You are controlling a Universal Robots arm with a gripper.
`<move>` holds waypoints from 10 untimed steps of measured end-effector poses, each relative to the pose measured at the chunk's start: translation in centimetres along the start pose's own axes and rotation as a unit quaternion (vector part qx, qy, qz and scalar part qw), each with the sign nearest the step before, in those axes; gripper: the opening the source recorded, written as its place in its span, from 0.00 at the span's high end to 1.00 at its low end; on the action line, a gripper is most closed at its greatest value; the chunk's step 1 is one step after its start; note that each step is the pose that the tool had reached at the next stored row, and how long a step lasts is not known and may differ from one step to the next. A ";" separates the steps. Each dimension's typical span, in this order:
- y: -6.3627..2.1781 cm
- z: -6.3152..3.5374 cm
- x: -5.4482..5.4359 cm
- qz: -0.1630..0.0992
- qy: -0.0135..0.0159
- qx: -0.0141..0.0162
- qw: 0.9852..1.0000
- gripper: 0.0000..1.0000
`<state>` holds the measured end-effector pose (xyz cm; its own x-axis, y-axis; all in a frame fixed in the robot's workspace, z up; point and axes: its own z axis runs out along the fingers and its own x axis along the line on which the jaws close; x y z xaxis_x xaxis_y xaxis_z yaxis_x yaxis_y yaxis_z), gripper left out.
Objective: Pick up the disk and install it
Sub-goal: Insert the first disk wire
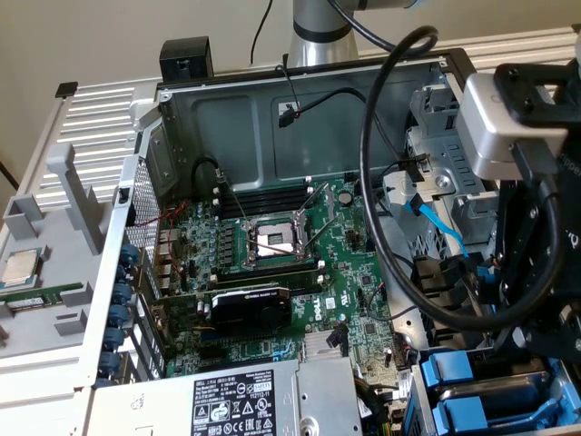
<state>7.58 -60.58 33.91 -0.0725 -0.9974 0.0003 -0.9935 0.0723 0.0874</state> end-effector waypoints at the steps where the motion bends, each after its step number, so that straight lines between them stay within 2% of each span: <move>1: 0.00 0.00 0.0 0.000 0.000 0.000 1.000 0.83; 10: 0.00 -0.02 0.0 0.000 0.000 0.000 1.000 0.83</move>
<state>7.58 -60.58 33.92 -0.0725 -0.9974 0.0003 -0.9936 0.0723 0.0869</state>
